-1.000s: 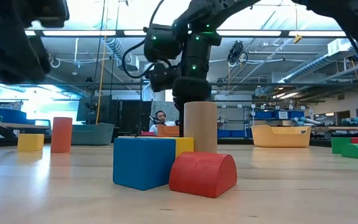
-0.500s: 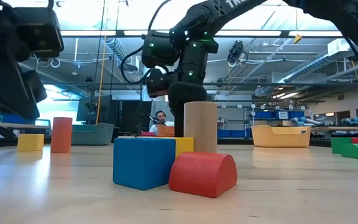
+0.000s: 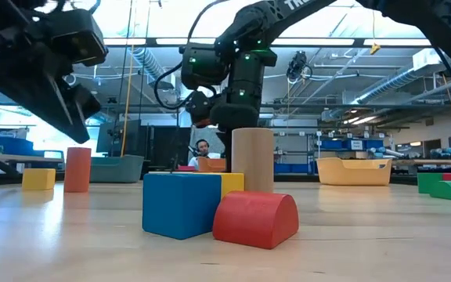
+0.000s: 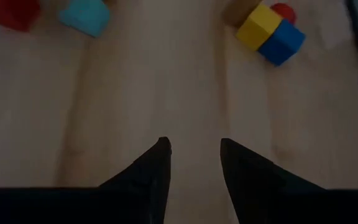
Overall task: Sort blocks by size
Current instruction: Put the blue cube block into the yellow bin
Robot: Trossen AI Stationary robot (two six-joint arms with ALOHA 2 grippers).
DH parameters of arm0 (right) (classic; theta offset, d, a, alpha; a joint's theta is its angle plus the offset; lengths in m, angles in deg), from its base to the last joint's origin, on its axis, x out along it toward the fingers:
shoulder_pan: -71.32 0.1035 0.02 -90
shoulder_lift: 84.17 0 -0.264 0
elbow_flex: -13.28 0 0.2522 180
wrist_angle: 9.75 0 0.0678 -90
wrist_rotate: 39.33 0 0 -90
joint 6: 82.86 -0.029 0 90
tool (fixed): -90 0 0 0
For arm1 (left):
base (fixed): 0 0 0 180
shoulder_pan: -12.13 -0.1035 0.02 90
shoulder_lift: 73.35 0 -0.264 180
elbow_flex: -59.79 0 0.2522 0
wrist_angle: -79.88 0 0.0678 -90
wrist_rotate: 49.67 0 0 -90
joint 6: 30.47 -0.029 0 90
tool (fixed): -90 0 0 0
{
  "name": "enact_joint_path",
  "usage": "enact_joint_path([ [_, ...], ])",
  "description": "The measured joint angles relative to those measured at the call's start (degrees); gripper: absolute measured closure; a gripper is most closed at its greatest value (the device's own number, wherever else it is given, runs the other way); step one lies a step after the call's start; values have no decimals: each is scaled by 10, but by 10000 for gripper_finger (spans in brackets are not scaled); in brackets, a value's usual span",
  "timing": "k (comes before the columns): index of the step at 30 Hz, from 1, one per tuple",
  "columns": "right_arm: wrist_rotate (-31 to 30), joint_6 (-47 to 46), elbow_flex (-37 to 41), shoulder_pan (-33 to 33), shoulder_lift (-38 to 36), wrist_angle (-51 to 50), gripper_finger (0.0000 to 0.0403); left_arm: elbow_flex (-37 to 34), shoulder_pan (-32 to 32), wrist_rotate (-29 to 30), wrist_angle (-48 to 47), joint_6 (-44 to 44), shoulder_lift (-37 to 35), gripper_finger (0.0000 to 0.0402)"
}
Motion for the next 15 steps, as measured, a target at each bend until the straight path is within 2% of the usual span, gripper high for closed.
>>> enact_joint_path([
  [6,-9,-51,0,0,-61,-25,257,0,-71,-38,-52,-89,-40,254],
  [15,-110,-90,0,-20,-179,-42,257,0,-173,-114,-64,-189,-51,254],
])
